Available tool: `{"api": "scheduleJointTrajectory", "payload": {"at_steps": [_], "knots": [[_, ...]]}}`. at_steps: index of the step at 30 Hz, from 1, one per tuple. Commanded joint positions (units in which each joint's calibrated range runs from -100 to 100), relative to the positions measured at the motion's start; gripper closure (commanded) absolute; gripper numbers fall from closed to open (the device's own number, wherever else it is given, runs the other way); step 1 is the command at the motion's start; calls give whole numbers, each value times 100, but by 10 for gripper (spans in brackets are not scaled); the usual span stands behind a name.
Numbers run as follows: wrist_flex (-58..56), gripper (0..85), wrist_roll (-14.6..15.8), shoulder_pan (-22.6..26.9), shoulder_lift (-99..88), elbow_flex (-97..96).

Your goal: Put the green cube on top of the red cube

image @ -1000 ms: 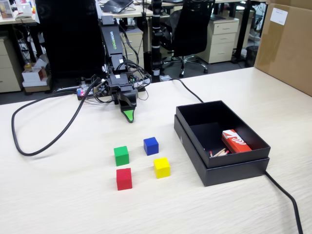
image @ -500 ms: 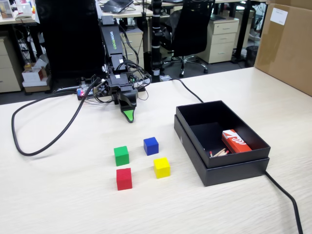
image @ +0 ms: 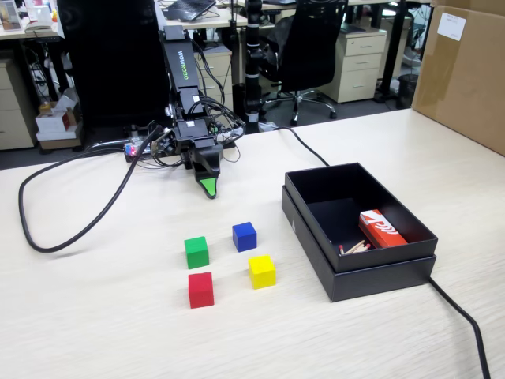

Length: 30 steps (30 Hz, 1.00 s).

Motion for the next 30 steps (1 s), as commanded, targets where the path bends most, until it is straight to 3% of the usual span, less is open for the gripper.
{"api": "scheduleJointTrajectory", "payload": {"at_steps": [1, 9, 17, 19, 24, 30], "knots": [[-1091, 372, 5, -73, 15, 477], [-3000, 380, 10, -190, 187, 2273], [-3138, 378, 10, -352, 1312, 3533], [-3371, 382, 210, -405, 1828, 4050], [-4806, 382, 220, -498, 3194, 5772], [-5695, 382, 215, -640, 4846, 7449]]}}
